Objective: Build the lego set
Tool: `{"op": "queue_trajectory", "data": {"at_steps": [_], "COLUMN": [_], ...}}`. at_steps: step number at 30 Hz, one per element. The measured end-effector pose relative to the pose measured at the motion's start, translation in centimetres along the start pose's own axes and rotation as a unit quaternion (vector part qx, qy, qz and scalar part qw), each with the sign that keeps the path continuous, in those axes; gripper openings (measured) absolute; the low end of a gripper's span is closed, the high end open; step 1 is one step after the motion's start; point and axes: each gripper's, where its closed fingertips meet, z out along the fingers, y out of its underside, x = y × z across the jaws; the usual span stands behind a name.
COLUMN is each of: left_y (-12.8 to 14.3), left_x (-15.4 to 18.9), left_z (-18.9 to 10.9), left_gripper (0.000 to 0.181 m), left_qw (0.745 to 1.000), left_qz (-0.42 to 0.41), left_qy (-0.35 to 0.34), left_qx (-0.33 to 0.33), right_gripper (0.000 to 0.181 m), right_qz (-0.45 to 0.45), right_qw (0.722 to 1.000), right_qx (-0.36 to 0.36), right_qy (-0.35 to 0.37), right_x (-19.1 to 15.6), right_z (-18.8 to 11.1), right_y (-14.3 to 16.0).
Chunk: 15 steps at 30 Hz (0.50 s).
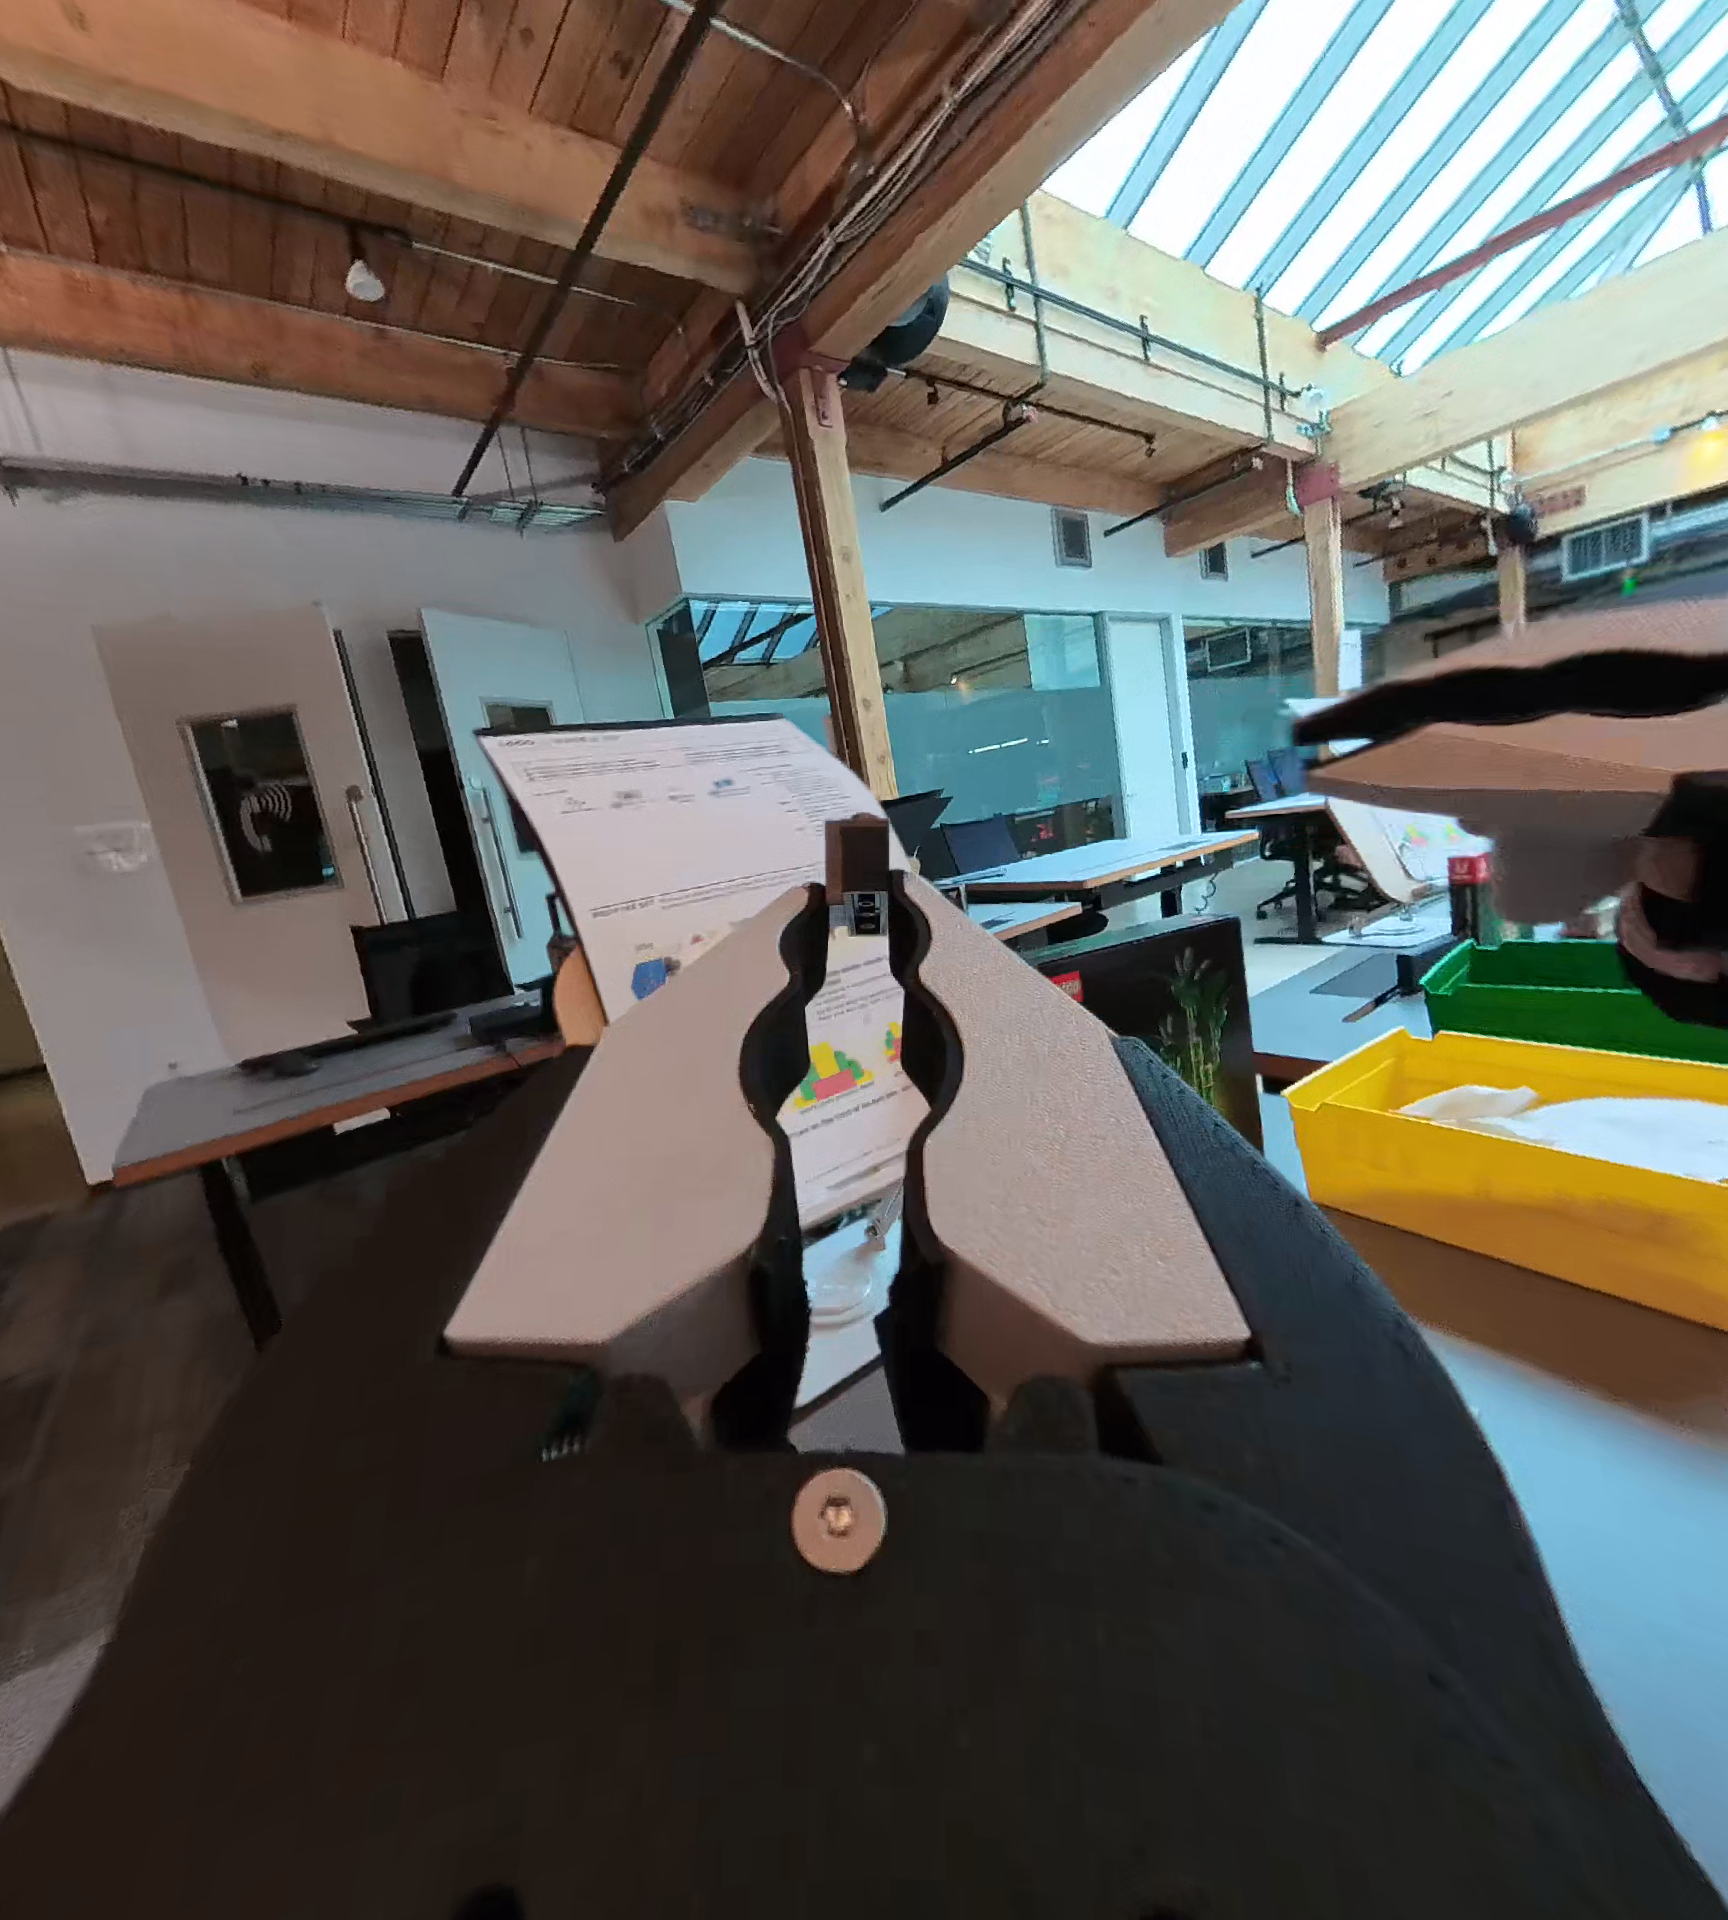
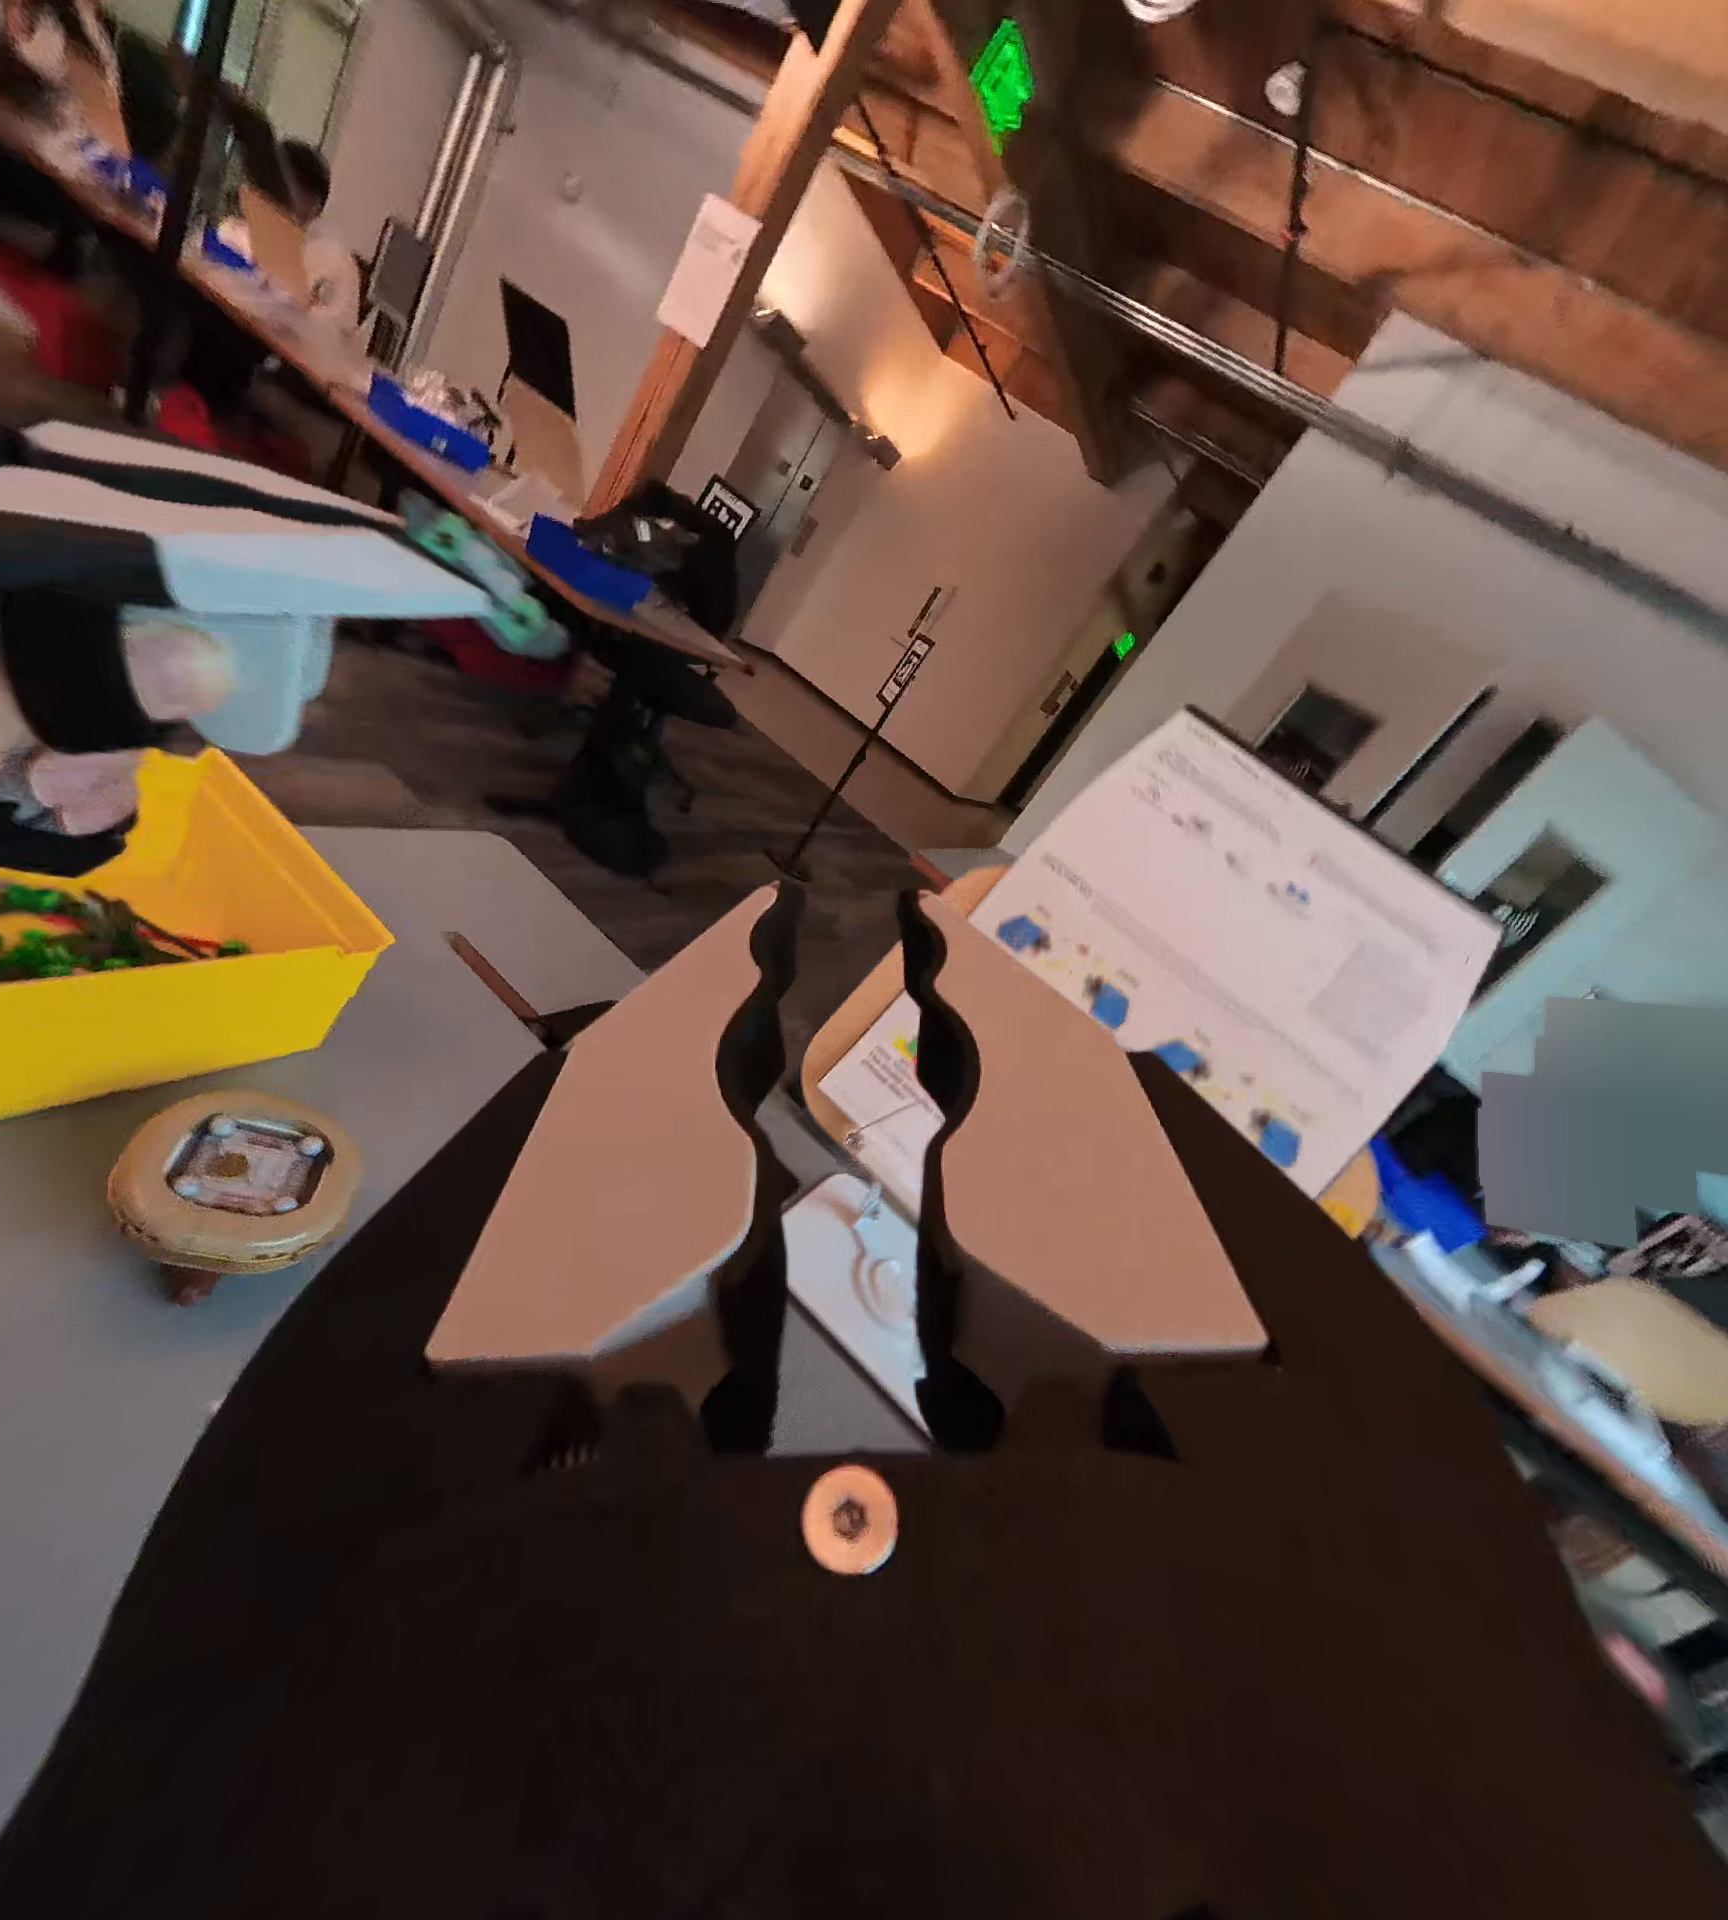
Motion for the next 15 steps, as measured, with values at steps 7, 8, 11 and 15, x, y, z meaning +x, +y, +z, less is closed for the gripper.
{"op": "queue_trajectory", "data": {"at_steps": [7,8,11,15], "left_y": [0.9,1.0,1.0,1.1], "left_x": [-1.7,-1.3,0.3,2.2], "left_z": [-0.1,0.1,0.8,1.4], "left_gripper": [0.009,0.01,0.009,0.009], "left_qw": [1.0,0.999,0.999,0.997], "left_qz": [-0.029,-0.029,-0.035,-0.038], "left_qy": [-0.002,0.006,0.037,0.07], "left_qx": [-0.01,-0.013,-0.011,-0.013], "right_gripper": [0.02,0.02,0.02,0.02], "right_qz": [0.074,0.071,0.079,0.069], "right_qw": [0.995,0.995,0.994,0.975], "right_qx": [-0.055,-0.067,-0.069,-0.123], "right_qy": [0.024,0.031,-0.005,-0.171], "right_x": [5.8,6.5,6.3,0.3], "right_z": [-3.1,-3.7,-5.3,-7.1], "right_y": [6.7,7.2,7.1,9.4]}}
